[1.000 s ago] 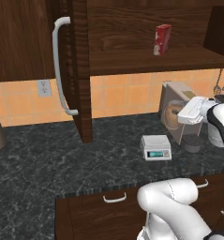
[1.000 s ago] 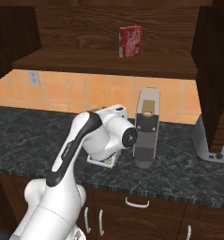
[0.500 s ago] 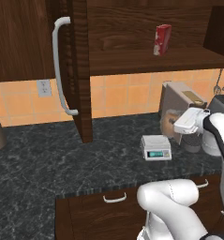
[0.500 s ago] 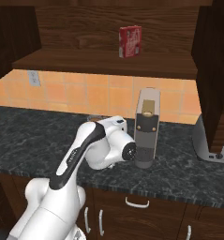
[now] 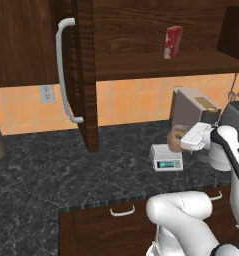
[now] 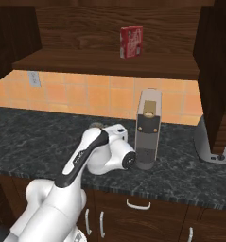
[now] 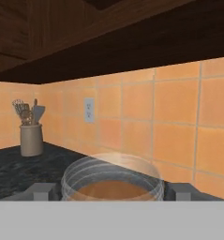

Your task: Pick the honey bottle and place it on the digital scale for weighing, and close the cabinet.

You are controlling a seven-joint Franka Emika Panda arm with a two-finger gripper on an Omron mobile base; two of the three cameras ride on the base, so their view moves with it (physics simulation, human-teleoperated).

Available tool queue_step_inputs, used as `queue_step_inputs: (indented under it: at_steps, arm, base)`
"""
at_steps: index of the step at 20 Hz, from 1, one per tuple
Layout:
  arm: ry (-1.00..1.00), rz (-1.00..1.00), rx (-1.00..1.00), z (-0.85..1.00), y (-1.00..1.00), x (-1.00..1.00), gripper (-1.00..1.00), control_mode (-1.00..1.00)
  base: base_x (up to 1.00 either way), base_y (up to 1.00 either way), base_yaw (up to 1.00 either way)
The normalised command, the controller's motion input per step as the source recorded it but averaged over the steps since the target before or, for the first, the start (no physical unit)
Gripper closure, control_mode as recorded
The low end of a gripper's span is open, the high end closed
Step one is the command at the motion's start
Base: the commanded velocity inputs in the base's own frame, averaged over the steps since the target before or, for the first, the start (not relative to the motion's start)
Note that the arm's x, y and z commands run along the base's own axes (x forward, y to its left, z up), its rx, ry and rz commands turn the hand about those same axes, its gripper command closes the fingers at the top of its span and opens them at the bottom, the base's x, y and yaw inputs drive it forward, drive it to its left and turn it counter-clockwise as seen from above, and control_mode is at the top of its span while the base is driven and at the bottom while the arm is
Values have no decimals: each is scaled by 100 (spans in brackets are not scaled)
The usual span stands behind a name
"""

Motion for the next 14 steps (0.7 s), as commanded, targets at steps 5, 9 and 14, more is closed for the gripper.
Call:
queue_step_inputs:
  at_steps: [5, 9, 14]
  arm:
    - [0, 0, 0, -31, 0, 13, 100, -100]
    - [0, 0, 0, -29, 0, 13, 100, -100]
    - [-2, 0, 0, -15, -3, 23, 100, -100]
  base:
    - [0, 0, 0]
    - [0, 0, 0]
    - [0, 0, 0]
